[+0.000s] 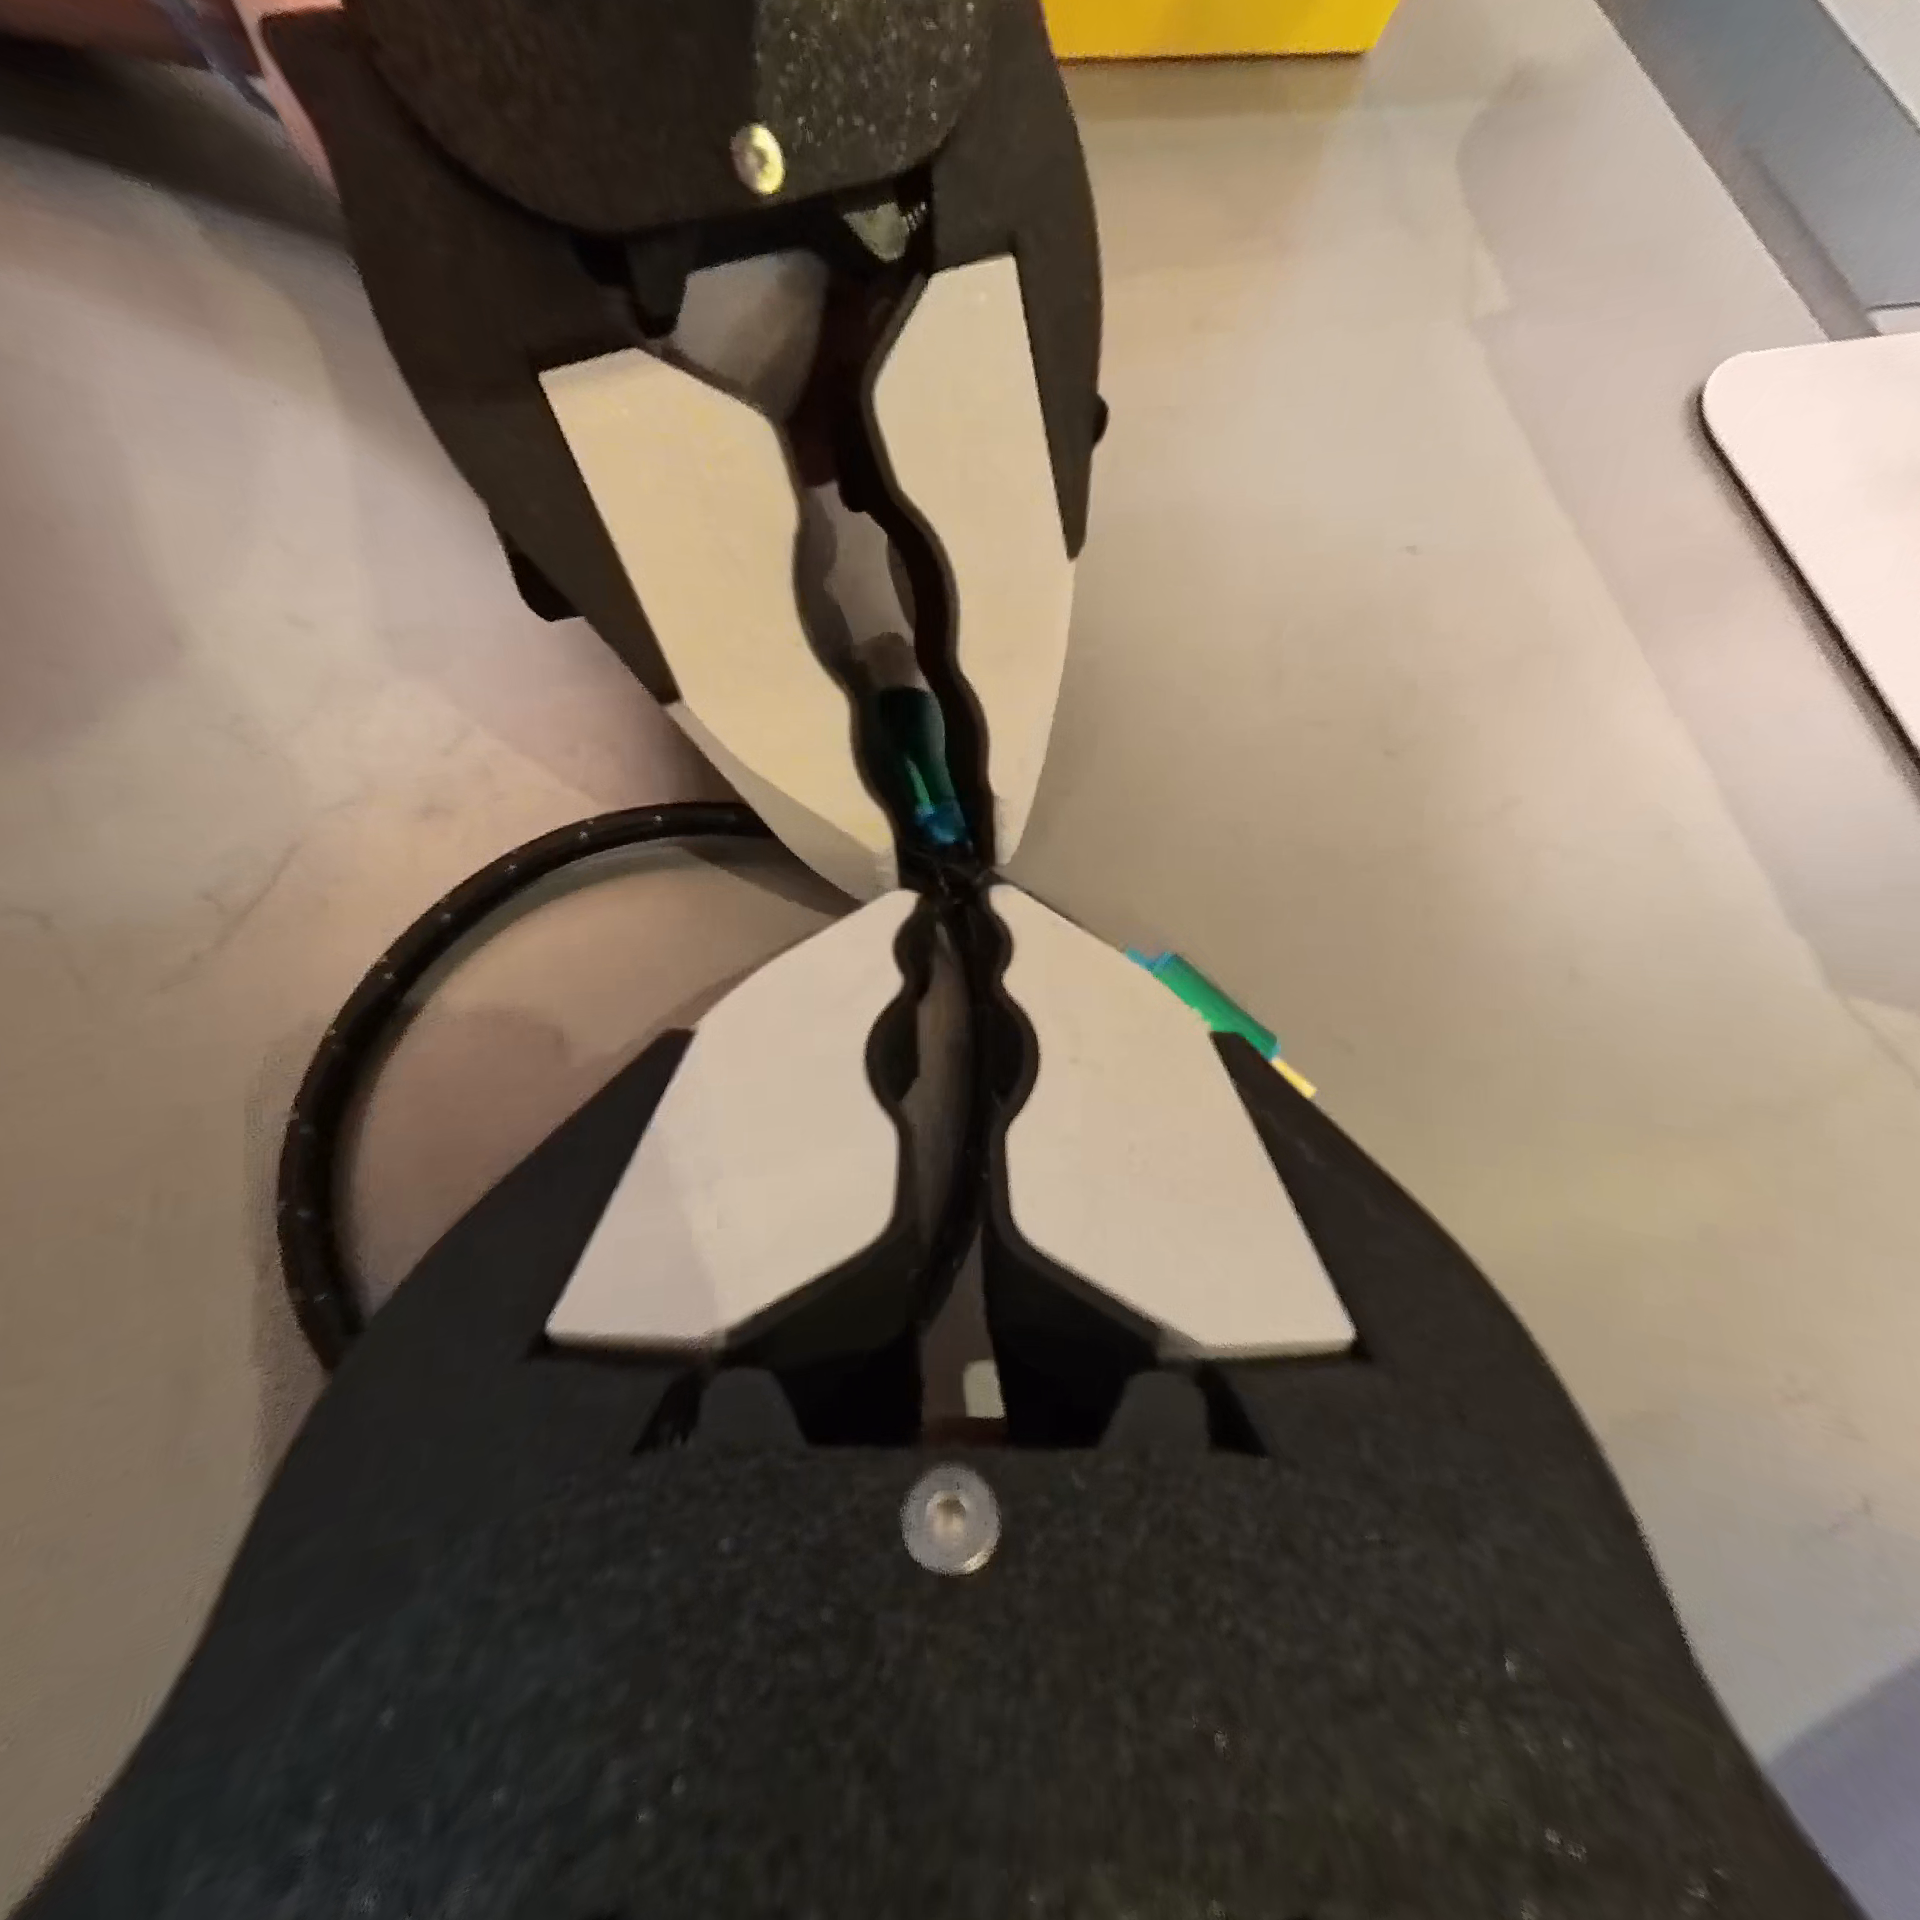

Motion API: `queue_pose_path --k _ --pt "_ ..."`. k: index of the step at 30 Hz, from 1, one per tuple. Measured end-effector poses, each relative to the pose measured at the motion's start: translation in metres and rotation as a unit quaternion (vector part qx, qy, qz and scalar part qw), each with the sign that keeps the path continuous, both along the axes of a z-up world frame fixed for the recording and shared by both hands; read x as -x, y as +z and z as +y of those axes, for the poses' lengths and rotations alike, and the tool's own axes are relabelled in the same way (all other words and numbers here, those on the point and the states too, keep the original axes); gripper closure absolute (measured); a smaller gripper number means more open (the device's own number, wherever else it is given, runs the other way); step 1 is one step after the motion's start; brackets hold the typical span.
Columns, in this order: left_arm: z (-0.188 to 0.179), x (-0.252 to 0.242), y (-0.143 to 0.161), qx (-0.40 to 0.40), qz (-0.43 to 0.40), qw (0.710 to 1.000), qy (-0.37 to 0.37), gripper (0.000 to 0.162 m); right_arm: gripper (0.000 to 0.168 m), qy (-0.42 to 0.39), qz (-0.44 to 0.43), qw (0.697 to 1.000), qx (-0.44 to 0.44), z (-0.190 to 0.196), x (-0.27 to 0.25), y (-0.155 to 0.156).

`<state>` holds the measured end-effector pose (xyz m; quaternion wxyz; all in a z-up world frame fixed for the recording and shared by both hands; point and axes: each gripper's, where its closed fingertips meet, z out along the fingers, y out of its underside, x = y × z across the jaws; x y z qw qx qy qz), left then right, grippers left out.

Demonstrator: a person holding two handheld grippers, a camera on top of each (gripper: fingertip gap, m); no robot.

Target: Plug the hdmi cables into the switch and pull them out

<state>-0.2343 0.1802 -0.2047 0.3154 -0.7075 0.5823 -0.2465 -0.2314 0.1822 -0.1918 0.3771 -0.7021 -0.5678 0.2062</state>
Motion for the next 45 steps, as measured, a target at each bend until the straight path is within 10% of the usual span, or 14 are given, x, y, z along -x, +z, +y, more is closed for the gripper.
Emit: queue_pose_path --k 13,22,30,45 --pt "-0.001 -0.001 -0.001 -0.014 0.003 1.000 -0.005 0.149 0.168 -0.022 -0.010 1.000 0.002 0.011 -0.001 -0.001" --pt "0.001 -0.002 0.000 -0.022 0.002 1.000 -0.004 0.151 0.168 -0.033 0.103 0.976 0.190 -0.001 0.010 0.008" --pt "0.002 -0.001 0.000 -0.018 0.001 1.000 0.002 0.151 0.168 -0.062 0.028 0.994 0.083 0.016 0.006 0.000" --pt "0.015 -0.002 0.019 -0.037 -0.059 0.997 0.040 0.135 0.168 -0.097 0.161 0.960 0.205 0.010 0.000 0.022"
